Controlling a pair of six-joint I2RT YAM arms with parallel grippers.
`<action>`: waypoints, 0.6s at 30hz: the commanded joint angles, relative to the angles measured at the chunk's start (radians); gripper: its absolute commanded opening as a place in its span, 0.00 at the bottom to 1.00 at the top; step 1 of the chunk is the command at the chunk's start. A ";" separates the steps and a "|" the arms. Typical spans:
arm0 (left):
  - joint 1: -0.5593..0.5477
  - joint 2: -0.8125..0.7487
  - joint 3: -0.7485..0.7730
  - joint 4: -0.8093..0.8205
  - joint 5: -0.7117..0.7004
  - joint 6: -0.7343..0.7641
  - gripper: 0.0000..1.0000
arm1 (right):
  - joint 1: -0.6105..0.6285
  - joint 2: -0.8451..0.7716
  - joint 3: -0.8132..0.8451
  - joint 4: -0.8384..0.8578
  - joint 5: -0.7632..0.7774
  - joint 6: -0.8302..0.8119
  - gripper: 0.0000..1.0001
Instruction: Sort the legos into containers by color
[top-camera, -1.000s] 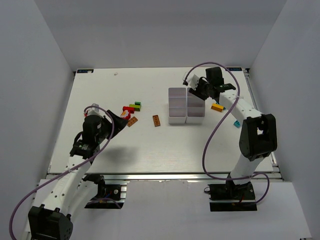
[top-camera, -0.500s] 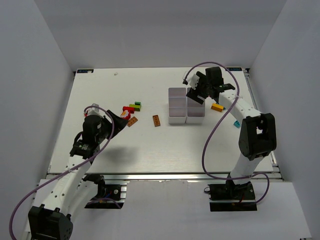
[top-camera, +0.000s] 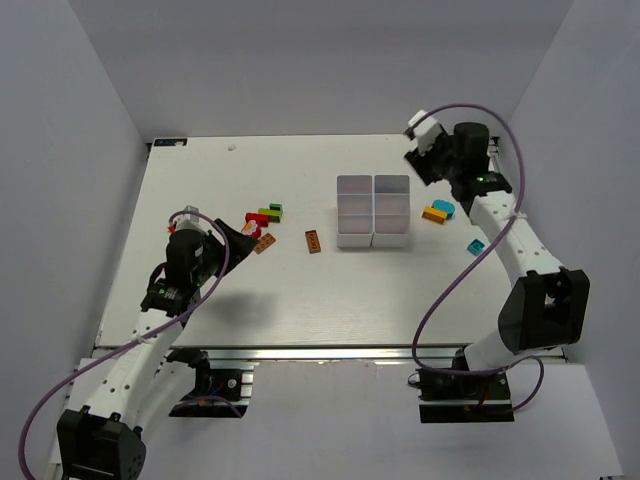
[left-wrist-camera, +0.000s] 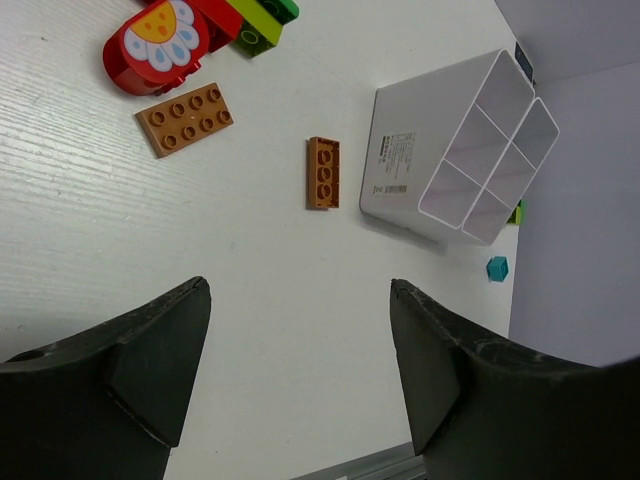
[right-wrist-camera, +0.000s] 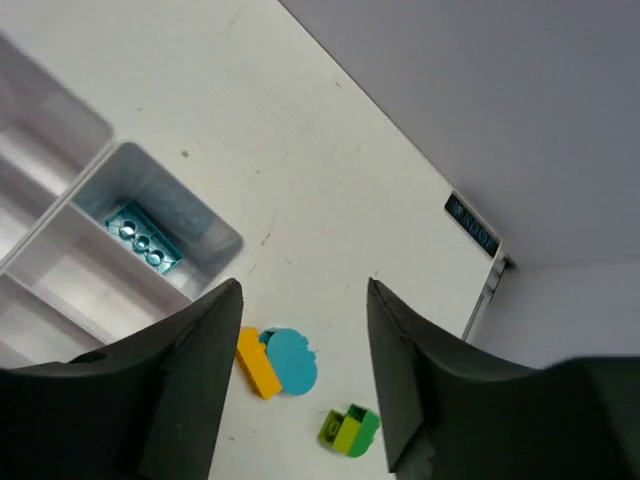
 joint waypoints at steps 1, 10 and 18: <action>-0.004 0.009 -0.011 0.036 0.019 0.001 0.82 | -0.104 0.048 0.079 -0.097 -0.060 0.215 0.55; -0.004 0.032 -0.011 0.059 0.033 0.004 0.82 | -0.305 0.249 0.198 -0.333 -0.149 0.347 0.37; -0.004 0.013 -0.014 0.040 0.020 0.004 0.82 | -0.382 0.413 0.359 -0.600 -0.189 0.231 0.66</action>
